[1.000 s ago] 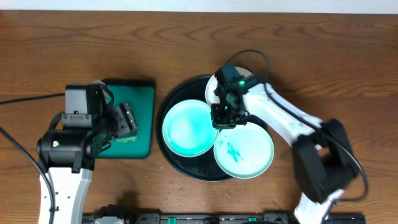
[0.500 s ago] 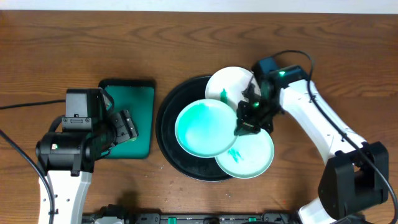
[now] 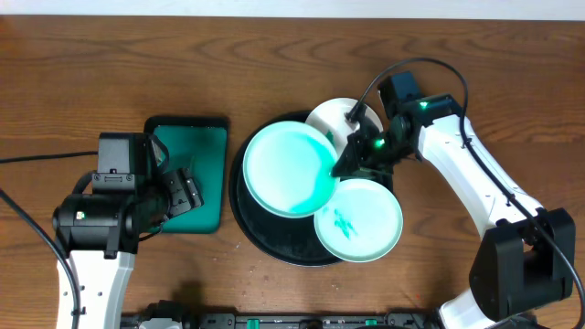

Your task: Clean dirty plates on tray and stack at the side

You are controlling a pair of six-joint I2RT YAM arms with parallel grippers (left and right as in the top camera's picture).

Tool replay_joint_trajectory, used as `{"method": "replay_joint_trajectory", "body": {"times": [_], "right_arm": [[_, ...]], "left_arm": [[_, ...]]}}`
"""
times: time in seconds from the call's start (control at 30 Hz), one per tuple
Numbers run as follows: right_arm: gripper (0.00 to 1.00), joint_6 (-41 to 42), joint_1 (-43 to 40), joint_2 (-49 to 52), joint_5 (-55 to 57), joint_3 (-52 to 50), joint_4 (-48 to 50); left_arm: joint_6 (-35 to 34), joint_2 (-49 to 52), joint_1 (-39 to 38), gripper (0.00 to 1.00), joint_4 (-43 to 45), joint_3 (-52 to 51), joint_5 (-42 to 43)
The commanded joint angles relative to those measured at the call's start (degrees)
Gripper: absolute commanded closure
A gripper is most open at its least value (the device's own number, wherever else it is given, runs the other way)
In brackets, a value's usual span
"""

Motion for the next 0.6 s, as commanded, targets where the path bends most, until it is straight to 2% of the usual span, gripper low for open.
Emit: {"method": "replay_joint_trajectory", "body": {"times": [0.0, 0.27, 0.57], "right_arm": [[0.99, 0.48, -0.39, -0.66, 10.01, 0.07, 3.28], [0.99, -1.40, 1.22, -0.92, 20.65, 0.09, 6.34], [0.99, -1.29, 8.55, -4.81, 35.87, 0.15, 6.60]], "left_arm": [[0.72, -0.22, -0.13, 0.20, -0.39, 0.11, -0.07], [0.72, -0.22, -0.13, 0.19, -0.39, 0.11, -0.07], [0.72, -0.22, -0.13, 0.20, -0.44, 0.11, -0.07]]}}
